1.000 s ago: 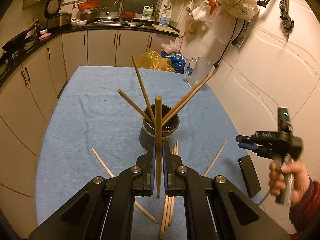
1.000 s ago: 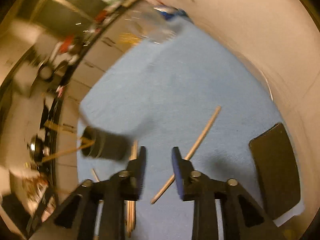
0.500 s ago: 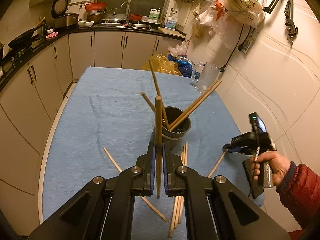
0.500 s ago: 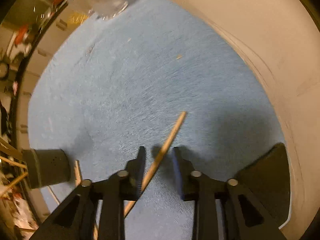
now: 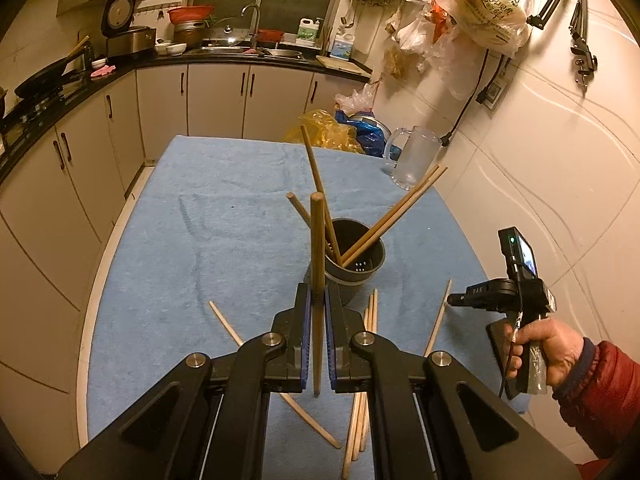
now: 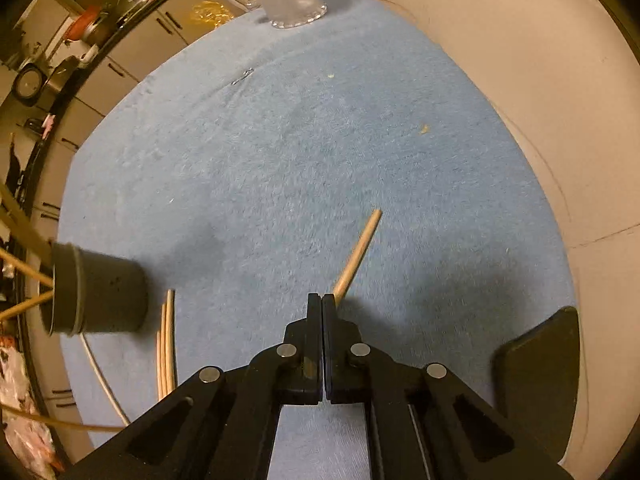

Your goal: Organize utensils

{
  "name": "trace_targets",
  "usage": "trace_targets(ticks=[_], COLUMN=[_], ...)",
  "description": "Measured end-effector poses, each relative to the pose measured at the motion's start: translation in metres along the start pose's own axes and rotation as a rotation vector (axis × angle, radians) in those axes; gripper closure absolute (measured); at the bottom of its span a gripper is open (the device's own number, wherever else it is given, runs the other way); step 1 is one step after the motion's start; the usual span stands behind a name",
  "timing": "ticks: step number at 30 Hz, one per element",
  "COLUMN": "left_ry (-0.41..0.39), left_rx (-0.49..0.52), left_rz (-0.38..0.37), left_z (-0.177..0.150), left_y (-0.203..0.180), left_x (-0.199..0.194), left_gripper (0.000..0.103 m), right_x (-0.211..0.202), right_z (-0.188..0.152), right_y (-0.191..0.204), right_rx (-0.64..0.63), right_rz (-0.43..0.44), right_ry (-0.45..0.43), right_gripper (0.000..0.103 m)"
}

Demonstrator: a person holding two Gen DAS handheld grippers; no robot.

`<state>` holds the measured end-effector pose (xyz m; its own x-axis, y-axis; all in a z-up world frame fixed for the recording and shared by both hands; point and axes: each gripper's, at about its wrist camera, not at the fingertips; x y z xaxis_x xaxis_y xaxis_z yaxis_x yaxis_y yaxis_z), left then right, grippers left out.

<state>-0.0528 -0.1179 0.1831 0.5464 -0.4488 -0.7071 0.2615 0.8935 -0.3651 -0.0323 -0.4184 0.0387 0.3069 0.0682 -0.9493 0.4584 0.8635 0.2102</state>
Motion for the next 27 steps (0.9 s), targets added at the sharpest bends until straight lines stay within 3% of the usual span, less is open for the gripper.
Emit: trace_targets(ticks=[4,8,10,12,14,16,17,18,22,27], left_ry=[0.004,0.015,0.015,0.015,0.012,0.012,0.012,0.012,0.008,0.011], left_rx=[0.01,0.01,0.008,0.005,0.003,-0.006,-0.007,-0.008,-0.001,-0.005], left_rz=[-0.007,-0.009,-0.009,-0.01,-0.007,-0.006,-0.006,-0.003,0.0,0.003], left_z=[-0.002,-0.005,-0.004,-0.003,-0.002,0.0,0.0,0.0,-0.001,0.0], left_y=[-0.002,0.0,0.001,0.003,0.004,0.009,0.009,0.011,0.013,0.013], left_x=[-0.001,-0.002,-0.002,-0.004,-0.005,-0.006,-0.005,-0.006,-0.005,-0.003], left_gripper=[0.097,0.097,0.097,0.097,0.097,0.097,0.097,0.097,0.097,0.097], right_x=[0.001,-0.001,0.003,0.009,0.019,0.02,0.022,0.024,0.032,0.03], right_z=[-0.008,-0.001,0.005,0.012,0.016,0.021,0.024,0.026,0.037,0.021], right_y=[-0.02,-0.034,-0.035,-0.034,-0.028,-0.023,-0.017,-0.014,0.019,0.041], right_rx=[0.142,0.193,0.192,0.196,0.207,0.185,0.158,0.145,0.011,-0.057], right_rz=[0.08,0.068,0.049,0.041,-0.008,-0.035,-0.066,-0.077,-0.108,-0.038], right_ry=[-0.002,-0.006,-0.002,0.014,0.043,0.041,0.055,0.065,0.083,0.035], right_gripper=[0.101,0.087,0.086,0.076,0.075,0.078,0.092,0.095,0.096,0.099])
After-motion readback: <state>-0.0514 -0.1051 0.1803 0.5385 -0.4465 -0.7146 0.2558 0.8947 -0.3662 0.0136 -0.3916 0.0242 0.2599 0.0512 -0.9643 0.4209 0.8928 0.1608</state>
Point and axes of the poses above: each gripper's, at about its wrist camera, not at the fingertips, and x roughly the way its jaws point, y to its left, z to its top, and after that the axes turned 12 degrees about -x, right-handed
